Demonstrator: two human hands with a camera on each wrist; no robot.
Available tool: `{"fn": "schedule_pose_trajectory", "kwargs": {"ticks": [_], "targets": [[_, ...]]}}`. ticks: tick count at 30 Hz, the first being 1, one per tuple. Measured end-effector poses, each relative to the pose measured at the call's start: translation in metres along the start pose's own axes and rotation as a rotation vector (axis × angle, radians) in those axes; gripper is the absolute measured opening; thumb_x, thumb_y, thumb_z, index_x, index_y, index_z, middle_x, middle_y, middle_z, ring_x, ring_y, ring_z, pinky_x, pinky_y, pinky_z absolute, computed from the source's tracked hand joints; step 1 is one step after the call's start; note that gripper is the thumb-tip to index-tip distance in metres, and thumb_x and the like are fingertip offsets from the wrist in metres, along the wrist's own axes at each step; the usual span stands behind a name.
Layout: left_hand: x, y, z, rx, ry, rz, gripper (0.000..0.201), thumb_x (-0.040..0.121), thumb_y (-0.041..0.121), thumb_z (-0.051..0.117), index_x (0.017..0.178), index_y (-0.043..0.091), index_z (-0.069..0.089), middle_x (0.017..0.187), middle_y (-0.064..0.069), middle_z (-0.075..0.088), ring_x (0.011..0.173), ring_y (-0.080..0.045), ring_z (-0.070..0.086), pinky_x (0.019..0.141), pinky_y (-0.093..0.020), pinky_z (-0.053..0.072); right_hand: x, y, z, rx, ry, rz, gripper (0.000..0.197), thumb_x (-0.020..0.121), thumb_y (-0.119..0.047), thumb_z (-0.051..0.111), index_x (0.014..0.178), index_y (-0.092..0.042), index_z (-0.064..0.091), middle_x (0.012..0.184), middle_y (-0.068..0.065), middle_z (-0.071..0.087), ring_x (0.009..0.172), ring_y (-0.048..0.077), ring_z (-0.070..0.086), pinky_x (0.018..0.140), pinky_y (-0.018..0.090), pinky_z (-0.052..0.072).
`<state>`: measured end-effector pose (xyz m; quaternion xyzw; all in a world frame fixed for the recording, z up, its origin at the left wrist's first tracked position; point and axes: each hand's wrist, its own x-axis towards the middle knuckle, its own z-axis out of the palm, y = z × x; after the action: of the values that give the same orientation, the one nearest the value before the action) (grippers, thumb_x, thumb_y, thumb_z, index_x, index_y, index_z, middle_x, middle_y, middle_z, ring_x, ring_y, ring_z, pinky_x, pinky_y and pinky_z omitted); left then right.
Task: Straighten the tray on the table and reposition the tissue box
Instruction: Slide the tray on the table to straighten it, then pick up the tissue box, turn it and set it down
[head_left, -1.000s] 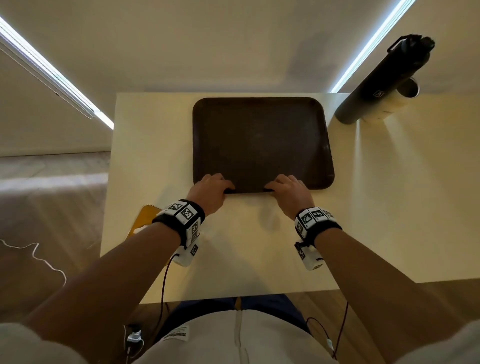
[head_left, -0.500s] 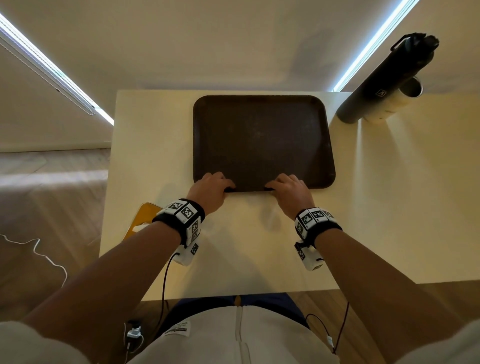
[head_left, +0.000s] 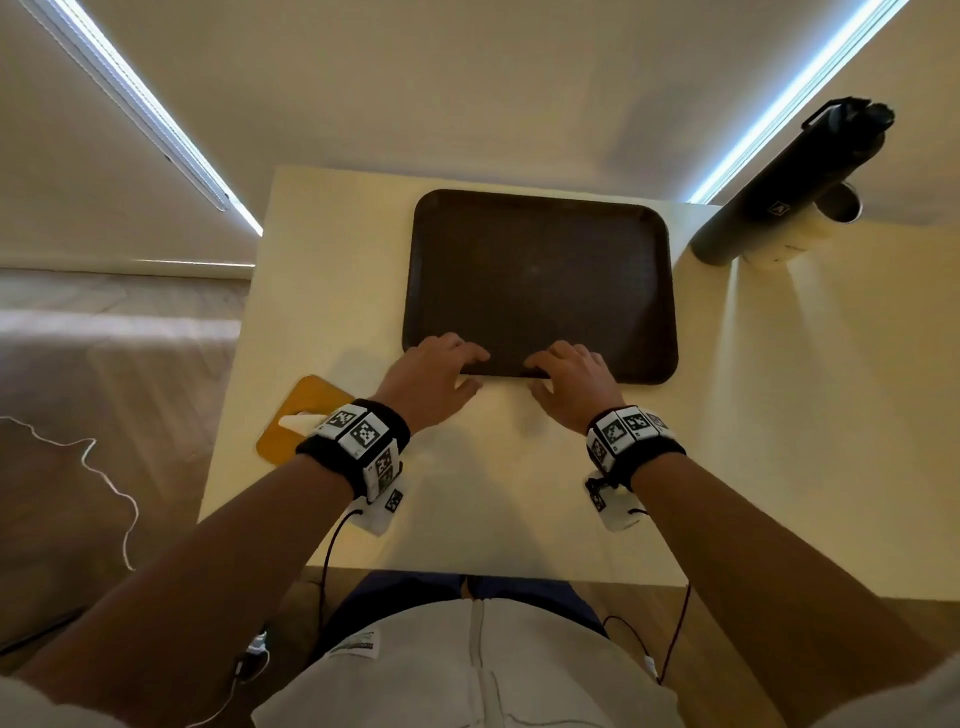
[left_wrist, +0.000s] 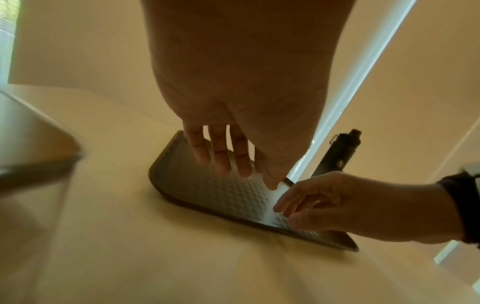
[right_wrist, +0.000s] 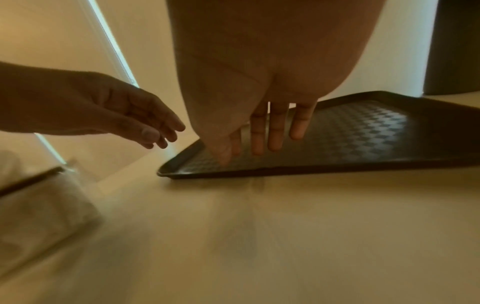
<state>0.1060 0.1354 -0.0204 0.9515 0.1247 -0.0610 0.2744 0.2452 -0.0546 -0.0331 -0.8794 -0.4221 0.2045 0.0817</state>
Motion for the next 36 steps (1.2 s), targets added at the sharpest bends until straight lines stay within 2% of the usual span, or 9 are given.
{"fn": "schedule_pose_trajectory", "kwargs": {"ticks": [8, 12, 15, 18, 22, 24, 27, 31, 36], "targets": [[-0.105, -0.015, -0.028, -0.055, 0.376, -0.133, 0.034, 0.093, 0.03, 0.066, 0.125, 0.02, 0.062, 0.121, -0.004, 0.064, 0.113, -0.022, 0.057, 0.099, -0.034, 0.044, -0.018, -0.082, 0.002, 0.175, -0.028, -0.335, 0.046, 0.094, -0.044, 0.058, 0.133, -0.022, 0.053, 0.129, 0.003, 0.057, 0.111, 0.02, 0.054, 0.092, 0.033, 0.044], [-0.164, -0.046, -0.03, -0.129, 0.47, -0.324, 0.045, 0.09, 0.037, 0.068, 0.131, 0.022, 0.055, 0.131, -0.002, 0.055, 0.119, -0.022, 0.052, 0.101, -0.034, 0.043, -0.024, -0.128, 0.015, 0.244, -0.131, -0.393, 0.063, 0.091, -0.046, 0.062, 0.144, -0.019, 0.04, 0.145, 0.006, 0.047, 0.128, 0.024, 0.047, 0.103, 0.038, 0.043], [-0.194, -0.073, -0.028, -0.154, 0.453, -0.366, 0.062, 0.087, 0.052, 0.065, 0.138, 0.022, 0.046, 0.136, -0.003, 0.048, 0.124, -0.023, 0.047, 0.104, -0.039, 0.043, -0.022, -0.154, 0.025, 0.277, -0.223, -0.366, 0.08, 0.087, -0.048, 0.067, 0.151, -0.019, 0.028, 0.153, 0.006, 0.037, 0.136, 0.024, 0.039, 0.107, 0.037, 0.036], [-0.209, -0.097, -0.025, -0.226, 0.341, -0.398, 0.095, 0.075, 0.073, 0.063, 0.148, 0.022, 0.032, 0.147, -0.004, 0.036, 0.136, -0.022, 0.038, 0.109, -0.038, 0.036, -0.012, -0.171, 0.037, 0.307, -0.27, -0.309, 0.097, 0.08, -0.051, 0.075, 0.153, -0.019, 0.02, 0.158, 0.007, 0.03, 0.141, 0.022, 0.033, 0.111, 0.037, 0.031], [-0.207, -0.125, -0.019, -0.346, 0.119, -0.458, 0.125, 0.059, 0.069, 0.082, 0.155, 0.025, 0.016, 0.156, -0.003, 0.028, 0.138, -0.019, 0.035, 0.11, -0.04, 0.037, 0.002, -0.179, 0.05, 0.375, -0.316, -0.197, 0.112, 0.067, -0.046, 0.087, 0.154, -0.018, 0.021, 0.158, 0.006, 0.031, 0.142, 0.021, 0.032, 0.113, 0.033, 0.026], [-0.203, -0.139, -0.019, -0.374, 0.057, -0.432, 0.124, 0.058, 0.062, 0.086, 0.155, 0.023, 0.02, 0.154, -0.005, 0.034, 0.136, -0.021, 0.039, 0.111, -0.043, 0.039, 0.005, -0.181, 0.056, 0.39, -0.32, -0.169, 0.109, 0.062, -0.046, 0.089, 0.15, -0.022, 0.03, 0.152, 0.004, 0.041, 0.136, 0.022, 0.041, 0.113, 0.039, 0.033], [-0.195, -0.154, -0.024, -0.399, 0.046, -0.379, 0.107, 0.06, 0.052, 0.089, 0.148, 0.018, 0.037, 0.142, -0.005, 0.049, 0.123, -0.021, 0.051, 0.105, -0.043, 0.046, 0.007, -0.188, 0.06, 0.393, -0.321, -0.123, 0.099, 0.06, -0.046, 0.09, 0.142, -0.026, 0.038, 0.137, 0.002, 0.055, 0.12, 0.022, 0.053, 0.1, 0.041, 0.045], [-0.185, -0.17, -0.037, -0.395, 0.02, -0.283, 0.102, 0.059, 0.048, 0.091, 0.144, 0.015, 0.042, 0.135, -0.006, 0.054, 0.115, -0.021, 0.056, 0.099, -0.036, 0.05, 0.012, -0.199, 0.058, 0.394, -0.306, -0.074, 0.093, 0.06, -0.044, 0.091, 0.137, -0.025, 0.042, 0.126, 0.001, 0.061, 0.109, 0.021, 0.058, 0.089, 0.037, 0.047], [-0.163, -0.188, -0.06, -0.393, 0.022, -0.211, 0.098, 0.062, 0.042, 0.091, 0.143, 0.014, 0.043, 0.135, -0.006, 0.056, 0.114, -0.02, 0.057, 0.095, -0.027, 0.048, 0.035, -0.213, 0.041, 0.403, -0.29, -0.058, 0.09, 0.063, -0.042, 0.09, 0.137, -0.023, 0.043, 0.123, 0.003, 0.062, 0.104, 0.02, 0.058, 0.089, 0.038, 0.049]]}}
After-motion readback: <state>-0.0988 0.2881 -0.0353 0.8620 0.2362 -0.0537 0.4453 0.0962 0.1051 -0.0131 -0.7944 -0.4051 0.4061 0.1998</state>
